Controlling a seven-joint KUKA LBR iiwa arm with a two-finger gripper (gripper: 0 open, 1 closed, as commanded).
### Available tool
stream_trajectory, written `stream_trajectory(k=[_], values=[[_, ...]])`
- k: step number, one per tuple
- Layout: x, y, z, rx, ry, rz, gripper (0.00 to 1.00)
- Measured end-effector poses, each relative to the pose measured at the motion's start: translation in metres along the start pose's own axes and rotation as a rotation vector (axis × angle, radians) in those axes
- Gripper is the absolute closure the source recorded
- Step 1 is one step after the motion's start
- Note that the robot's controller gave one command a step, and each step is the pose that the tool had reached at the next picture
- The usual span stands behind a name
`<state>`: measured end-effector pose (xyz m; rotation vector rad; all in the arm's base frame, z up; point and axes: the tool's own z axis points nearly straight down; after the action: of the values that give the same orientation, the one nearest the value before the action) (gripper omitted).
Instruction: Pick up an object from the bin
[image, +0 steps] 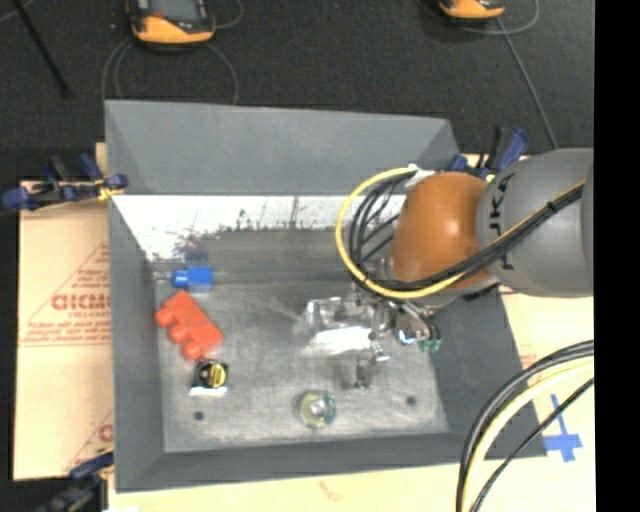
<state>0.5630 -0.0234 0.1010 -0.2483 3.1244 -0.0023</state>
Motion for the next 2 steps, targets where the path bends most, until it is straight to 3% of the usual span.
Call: stream_trajectory(k=[1,2], values=[[0.005,-0.01,0.001,-0.002,0.006,0.056,0.0],[-0.005,-0.009,0.023,0.0,-0.002,0.013,0.0]])
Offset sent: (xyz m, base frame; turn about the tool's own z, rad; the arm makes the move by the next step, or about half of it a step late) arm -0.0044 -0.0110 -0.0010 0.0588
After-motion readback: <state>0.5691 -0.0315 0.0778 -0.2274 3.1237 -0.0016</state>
